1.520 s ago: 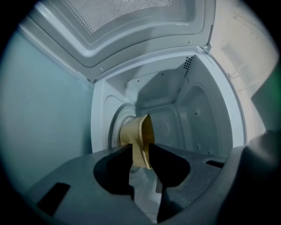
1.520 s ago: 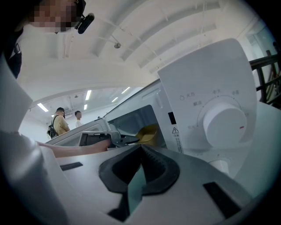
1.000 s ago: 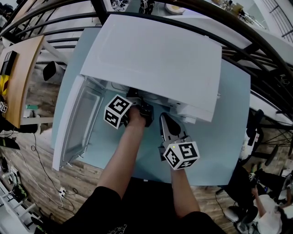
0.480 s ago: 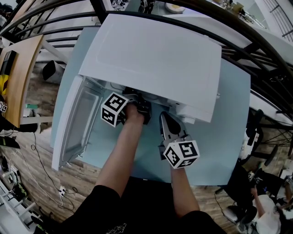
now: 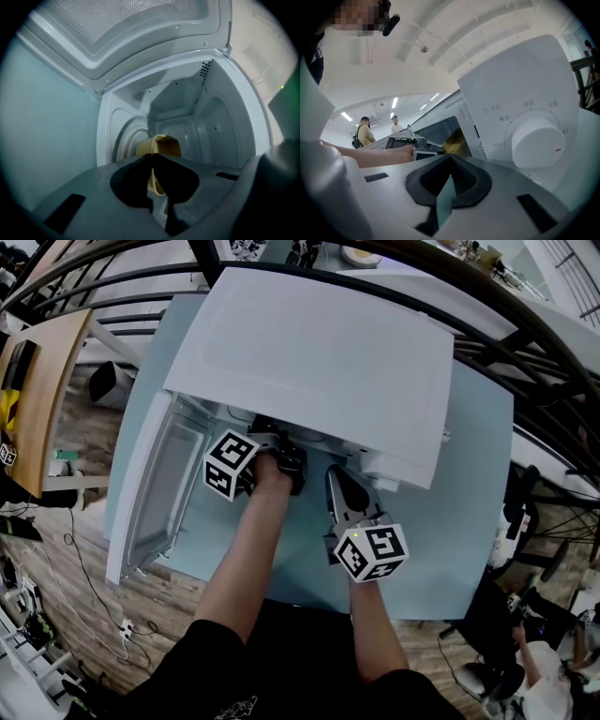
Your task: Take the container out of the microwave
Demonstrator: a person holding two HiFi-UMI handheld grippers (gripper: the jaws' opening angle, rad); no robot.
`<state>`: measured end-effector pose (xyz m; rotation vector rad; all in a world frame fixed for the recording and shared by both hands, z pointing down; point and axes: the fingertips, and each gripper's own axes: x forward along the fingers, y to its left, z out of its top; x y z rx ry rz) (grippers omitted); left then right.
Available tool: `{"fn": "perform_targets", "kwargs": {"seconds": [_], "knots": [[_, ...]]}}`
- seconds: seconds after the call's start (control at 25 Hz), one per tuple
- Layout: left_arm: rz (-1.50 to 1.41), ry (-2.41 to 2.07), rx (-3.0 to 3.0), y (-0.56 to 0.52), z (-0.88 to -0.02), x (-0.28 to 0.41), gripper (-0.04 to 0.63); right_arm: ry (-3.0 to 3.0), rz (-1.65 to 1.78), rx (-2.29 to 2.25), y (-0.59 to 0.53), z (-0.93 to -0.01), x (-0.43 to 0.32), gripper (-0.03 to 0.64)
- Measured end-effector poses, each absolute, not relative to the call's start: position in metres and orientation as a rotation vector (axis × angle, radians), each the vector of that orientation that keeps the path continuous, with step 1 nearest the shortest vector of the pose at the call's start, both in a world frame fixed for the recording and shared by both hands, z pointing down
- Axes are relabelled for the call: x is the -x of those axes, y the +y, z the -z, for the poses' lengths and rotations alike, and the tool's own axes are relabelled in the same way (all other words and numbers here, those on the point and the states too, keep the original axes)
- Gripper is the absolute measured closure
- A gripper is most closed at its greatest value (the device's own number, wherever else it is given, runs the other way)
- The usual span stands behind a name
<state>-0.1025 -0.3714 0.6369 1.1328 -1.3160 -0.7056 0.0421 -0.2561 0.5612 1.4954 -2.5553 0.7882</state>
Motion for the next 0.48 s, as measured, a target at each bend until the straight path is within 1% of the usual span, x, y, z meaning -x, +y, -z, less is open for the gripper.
{"fn": "perform_targets", "kwargs": {"seconds": [0.48], "knots": [[0.699,-1.332,-1.147,-0.353,-0.629,0.113,0.569,-2.578,-0.770,-1.476,-0.247,-0.551,-0.038,0.611]]}}
